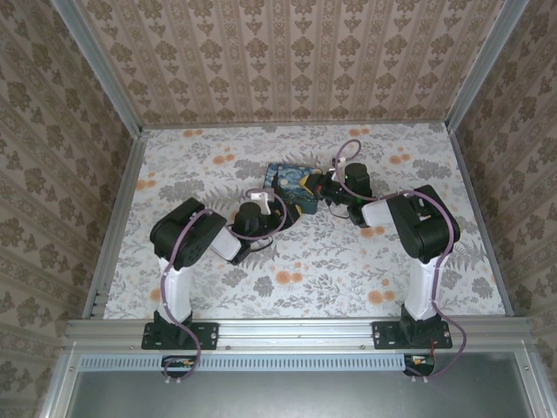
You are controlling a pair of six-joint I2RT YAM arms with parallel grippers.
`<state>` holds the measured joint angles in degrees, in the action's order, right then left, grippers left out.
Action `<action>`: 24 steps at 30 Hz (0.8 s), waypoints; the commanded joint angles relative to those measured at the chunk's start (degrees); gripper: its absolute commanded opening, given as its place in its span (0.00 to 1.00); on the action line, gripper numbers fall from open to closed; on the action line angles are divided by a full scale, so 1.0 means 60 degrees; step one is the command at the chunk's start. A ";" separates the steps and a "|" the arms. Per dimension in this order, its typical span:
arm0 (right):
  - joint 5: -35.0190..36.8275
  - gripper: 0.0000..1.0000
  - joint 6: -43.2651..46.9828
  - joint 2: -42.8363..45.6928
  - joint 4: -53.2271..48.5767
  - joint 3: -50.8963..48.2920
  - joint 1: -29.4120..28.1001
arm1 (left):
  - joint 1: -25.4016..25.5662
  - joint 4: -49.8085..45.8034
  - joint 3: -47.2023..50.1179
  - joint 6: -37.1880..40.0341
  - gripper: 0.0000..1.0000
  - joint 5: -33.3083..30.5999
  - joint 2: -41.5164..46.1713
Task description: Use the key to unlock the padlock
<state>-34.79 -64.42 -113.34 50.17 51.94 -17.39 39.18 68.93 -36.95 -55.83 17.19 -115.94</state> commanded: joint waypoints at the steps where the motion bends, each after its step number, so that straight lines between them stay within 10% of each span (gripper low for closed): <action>1: 0.0099 0.00 0.0099 -0.0303 -0.0115 -0.0220 0.0049 | -0.0072 -0.0003 -0.0082 -0.0139 0.53 -0.0121 -0.0318; 24: -0.0277 0.00 -0.0159 0.0312 -0.0116 -0.0063 0.0064 | -0.0472 -0.1218 -0.0816 -0.0139 0.15 0.0207 -0.0442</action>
<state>-34.81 -64.84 -113.25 51.09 51.53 -17.21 37.08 63.61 -40.45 -56.55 17.82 -117.16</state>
